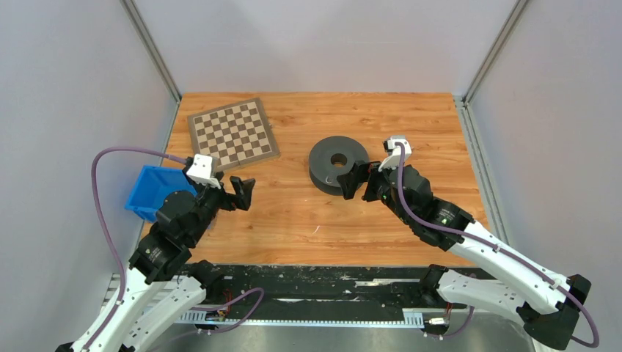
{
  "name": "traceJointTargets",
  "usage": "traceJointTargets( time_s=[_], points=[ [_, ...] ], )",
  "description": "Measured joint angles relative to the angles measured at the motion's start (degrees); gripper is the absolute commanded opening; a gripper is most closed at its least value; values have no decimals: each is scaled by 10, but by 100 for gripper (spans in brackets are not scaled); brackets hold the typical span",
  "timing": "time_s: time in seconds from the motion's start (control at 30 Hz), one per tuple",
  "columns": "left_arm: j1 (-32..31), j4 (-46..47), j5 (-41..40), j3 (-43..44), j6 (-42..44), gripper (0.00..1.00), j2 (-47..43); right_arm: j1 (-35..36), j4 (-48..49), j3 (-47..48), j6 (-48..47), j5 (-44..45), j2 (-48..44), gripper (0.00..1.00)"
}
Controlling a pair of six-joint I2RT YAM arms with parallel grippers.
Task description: Wrap the cables
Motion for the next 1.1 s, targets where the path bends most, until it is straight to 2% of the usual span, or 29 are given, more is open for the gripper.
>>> traceJointTargets(
  time_s=[0.33,0.53,0.67,0.83,0.87,0.97,1.1],
  points=[
    [0,0,-37,0,0,100,1,0,4,-10,2,1,-28,100],
    [0,-9,-162,0,-17,100,33,0,8,-31,16,4,-32,100],
    [15,-58,-232,23,-49,99,82,0,8,-55,26,-4,-50,100],
    [140,-116,-190,79,-120,88,145,0,17,-91,26,-16,-90,99],
    [198,-126,-177,88,-137,87,167,0,18,-96,26,-16,-94,99],
    [301,-148,-141,105,-199,81,210,0,20,-102,23,-21,-97,99],
    [389,-163,-110,99,-294,70,260,0,25,-102,14,-42,-98,99]
  ],
)
